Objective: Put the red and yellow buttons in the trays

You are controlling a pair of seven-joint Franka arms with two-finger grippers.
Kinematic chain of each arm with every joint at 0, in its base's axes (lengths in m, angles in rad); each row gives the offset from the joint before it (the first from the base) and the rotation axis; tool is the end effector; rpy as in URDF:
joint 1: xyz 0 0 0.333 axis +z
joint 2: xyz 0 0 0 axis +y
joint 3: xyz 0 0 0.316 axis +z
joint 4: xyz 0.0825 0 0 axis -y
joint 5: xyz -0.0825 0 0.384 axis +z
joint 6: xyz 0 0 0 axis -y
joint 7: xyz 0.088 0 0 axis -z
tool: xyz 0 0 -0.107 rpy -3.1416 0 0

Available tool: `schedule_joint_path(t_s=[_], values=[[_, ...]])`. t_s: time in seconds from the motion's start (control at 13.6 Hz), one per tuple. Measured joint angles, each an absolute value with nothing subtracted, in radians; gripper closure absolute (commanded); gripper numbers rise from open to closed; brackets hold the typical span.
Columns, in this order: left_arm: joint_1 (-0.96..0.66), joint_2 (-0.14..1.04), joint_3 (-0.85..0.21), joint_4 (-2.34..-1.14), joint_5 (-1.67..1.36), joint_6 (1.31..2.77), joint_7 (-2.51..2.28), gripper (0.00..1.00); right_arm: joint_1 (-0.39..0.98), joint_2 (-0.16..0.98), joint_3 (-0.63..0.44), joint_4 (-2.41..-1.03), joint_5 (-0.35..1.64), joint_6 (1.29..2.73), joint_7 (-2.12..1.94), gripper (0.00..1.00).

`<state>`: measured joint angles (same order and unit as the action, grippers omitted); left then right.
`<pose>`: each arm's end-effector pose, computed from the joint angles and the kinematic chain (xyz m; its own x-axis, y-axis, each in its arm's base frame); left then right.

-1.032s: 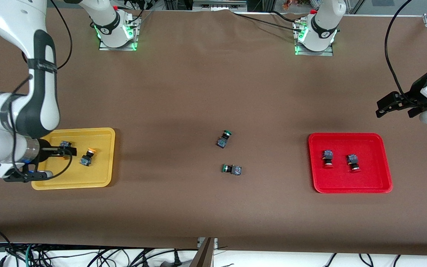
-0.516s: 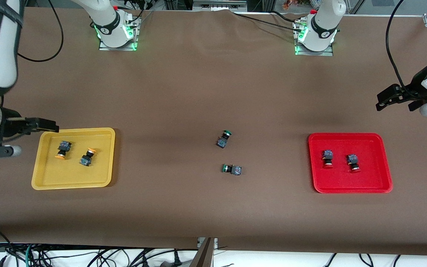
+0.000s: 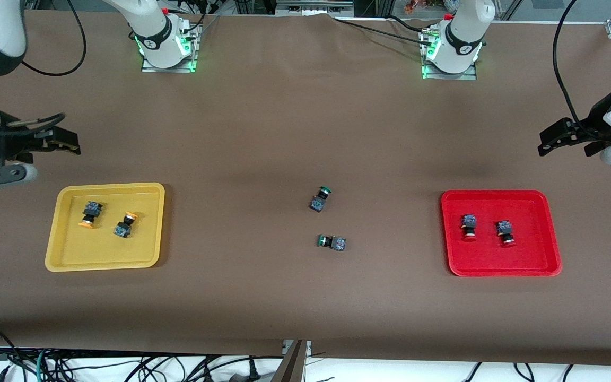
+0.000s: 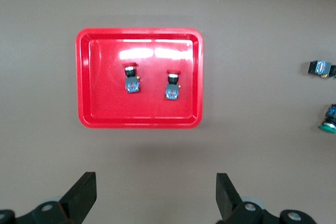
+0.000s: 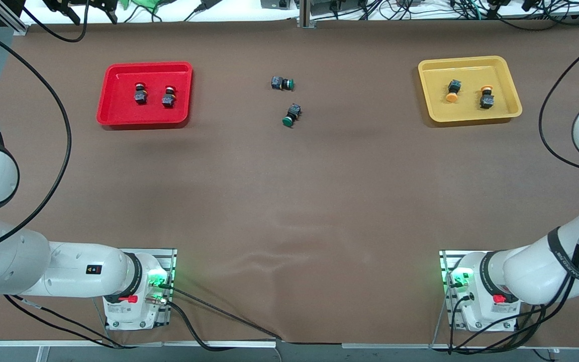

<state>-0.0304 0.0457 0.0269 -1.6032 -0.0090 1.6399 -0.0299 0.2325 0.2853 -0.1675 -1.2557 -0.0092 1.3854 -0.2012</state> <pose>0.5731 -0.0032 0.5894 0.9996 0.0270 -0.0092 0.0271 -0.9996 0.0075 0.6165 0.0552 0.5897 0.9525 0.2598 -0.1591 0.2669 -0.9634 0.0248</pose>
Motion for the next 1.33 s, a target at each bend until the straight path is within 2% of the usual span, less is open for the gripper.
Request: schedule_joint_path(t_s=[0.15,0.66,1.33], values=[[-0.03,0.049,0.027,-1.604,-0.009,1.625,-0.03,0.0,0.18,0.249,-0.105,-1.258,-0.024,1.387,-0.201,0.0],[-0.03,0.06,0.027,-1.607,-0.009,1.623,-0.03,0.0,0.114,0.062,-0.091,-1.408,-0.024,1.379,-0.209,0.0],[-0.03,0.06,0.027,-1.606,-0.009,1.623,-0.03,0.0,0.114,0.09,-0.083,-1.434,-0.024,1.398,-0.207,0.0]])
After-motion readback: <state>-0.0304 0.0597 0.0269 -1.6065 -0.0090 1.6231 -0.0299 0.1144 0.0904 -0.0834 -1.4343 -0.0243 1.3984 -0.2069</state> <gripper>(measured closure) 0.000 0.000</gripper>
